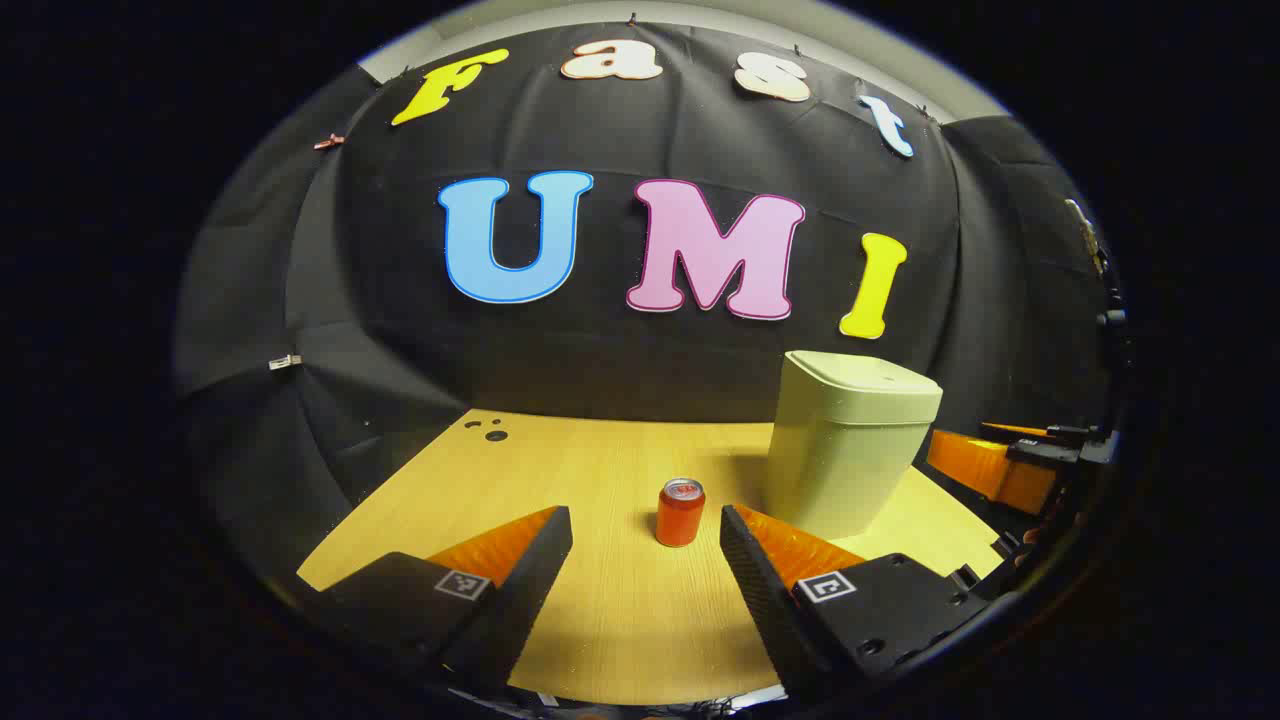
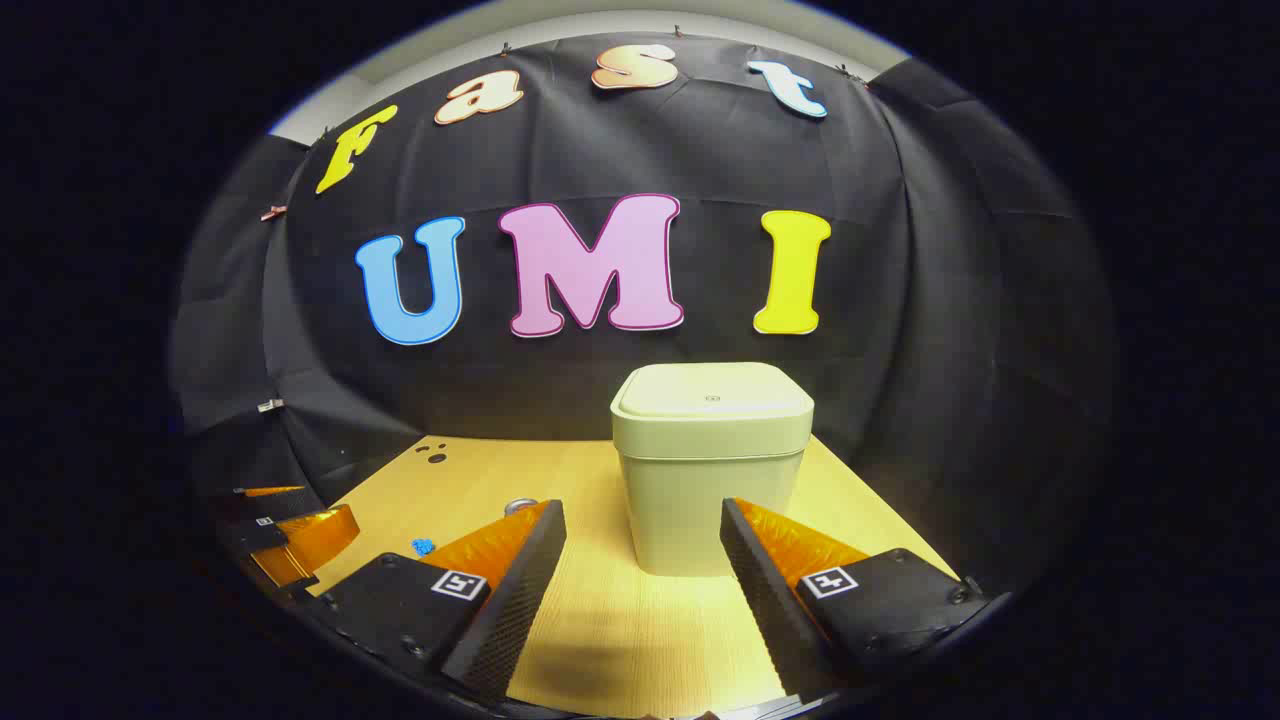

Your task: Press the lid of the desktop garbage bin to open it, pick up the crumpled paper on the desktop and throw it into the bin, then pick up the pop can on the desktop and drop it into the bin, and finally close the garbage bin lid.

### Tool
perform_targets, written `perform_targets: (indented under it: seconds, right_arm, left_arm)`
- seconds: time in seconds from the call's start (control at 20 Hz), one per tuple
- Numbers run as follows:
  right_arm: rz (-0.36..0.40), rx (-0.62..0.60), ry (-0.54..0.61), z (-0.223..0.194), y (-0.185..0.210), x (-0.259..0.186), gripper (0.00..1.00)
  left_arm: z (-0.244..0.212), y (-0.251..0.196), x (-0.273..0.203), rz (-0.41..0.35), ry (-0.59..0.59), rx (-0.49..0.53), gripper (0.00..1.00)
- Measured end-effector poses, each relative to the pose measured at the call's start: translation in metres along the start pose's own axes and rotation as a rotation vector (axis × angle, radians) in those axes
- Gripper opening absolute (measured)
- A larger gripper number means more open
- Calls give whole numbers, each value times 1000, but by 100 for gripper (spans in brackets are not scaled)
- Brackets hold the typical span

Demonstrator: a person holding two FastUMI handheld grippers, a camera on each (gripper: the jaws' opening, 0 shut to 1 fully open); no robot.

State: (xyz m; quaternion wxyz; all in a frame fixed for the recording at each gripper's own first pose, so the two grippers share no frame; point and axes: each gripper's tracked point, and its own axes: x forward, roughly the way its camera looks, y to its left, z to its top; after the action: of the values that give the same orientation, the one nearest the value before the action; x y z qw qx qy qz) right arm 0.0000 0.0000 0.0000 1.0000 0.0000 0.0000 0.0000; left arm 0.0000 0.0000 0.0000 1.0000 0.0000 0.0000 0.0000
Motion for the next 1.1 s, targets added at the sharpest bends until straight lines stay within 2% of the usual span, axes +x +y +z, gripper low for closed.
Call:
perform_targets:
  seconds: [1.1]
  right_arm:
    - [19, -7, 2, -6, 1, 3, 98]
  left_arm:
    - [-8, 3, 3, 20, 12, -1, 95]
